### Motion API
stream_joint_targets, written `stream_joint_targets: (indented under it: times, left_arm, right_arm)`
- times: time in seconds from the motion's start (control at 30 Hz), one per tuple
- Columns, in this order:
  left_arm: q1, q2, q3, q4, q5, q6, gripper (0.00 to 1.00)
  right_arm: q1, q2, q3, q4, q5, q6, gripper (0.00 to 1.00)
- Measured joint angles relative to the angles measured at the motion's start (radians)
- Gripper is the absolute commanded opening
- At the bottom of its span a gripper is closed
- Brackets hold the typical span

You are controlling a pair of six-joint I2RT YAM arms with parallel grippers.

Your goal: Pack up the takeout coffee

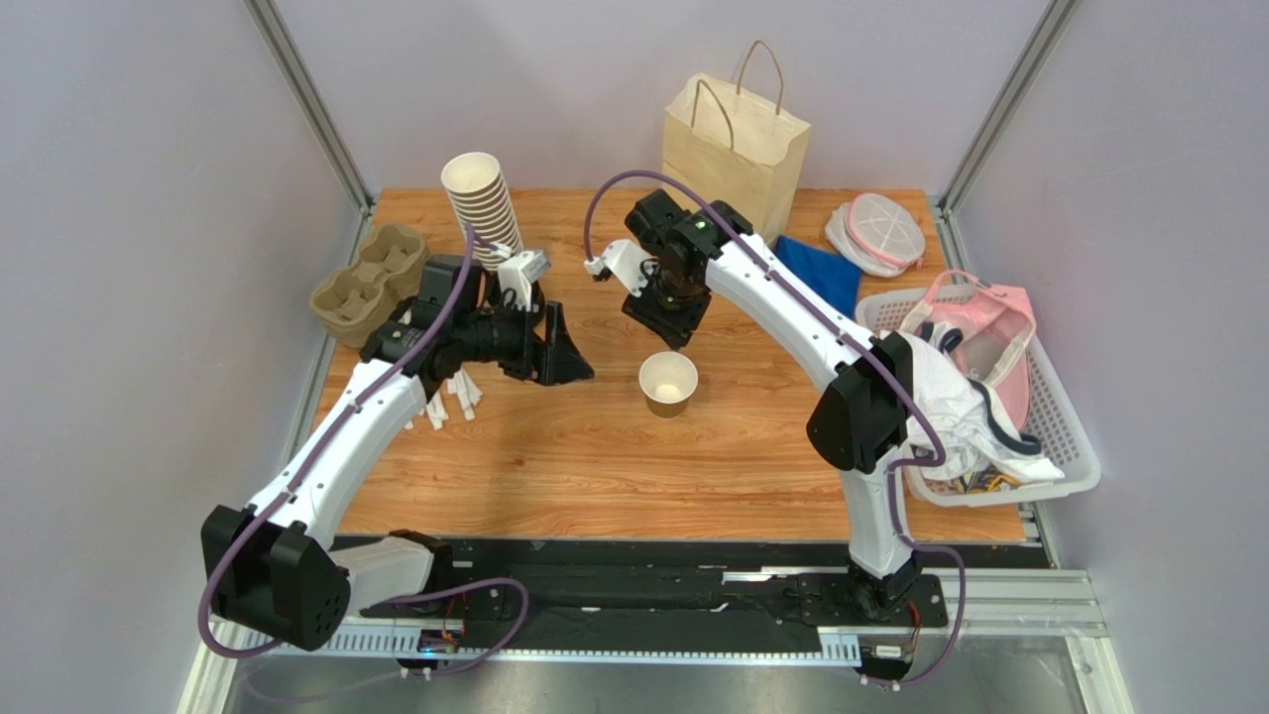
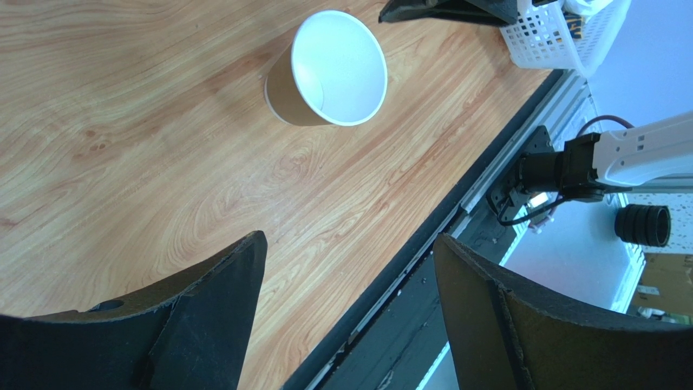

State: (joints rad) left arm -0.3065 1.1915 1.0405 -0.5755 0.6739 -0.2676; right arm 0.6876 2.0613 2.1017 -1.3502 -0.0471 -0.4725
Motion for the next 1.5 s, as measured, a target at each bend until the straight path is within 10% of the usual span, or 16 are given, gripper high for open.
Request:
stream_joint_targets:
  times: [0.17,0.53,1.5]
  left_arm:
    - [0.0,0.015,0.013,0.011,0.002,0.015,0.84]
    - [0.0,0.063,0.065,0.068,-0.005,0.036,0.87]
    - [0.0,0.032,0.061,0.149,0.069,0.121,0.92]
  right_arm:
    - [-0.032,0.0,0.087,-0.004,-0.064,0.005,0.64]
    - [-0.248,0.009,0.083,0.097,-0.139,0.037,0.68]
    - [-0.183,0.308,-0.058,0.542,-0.142,-0.347,0.42]
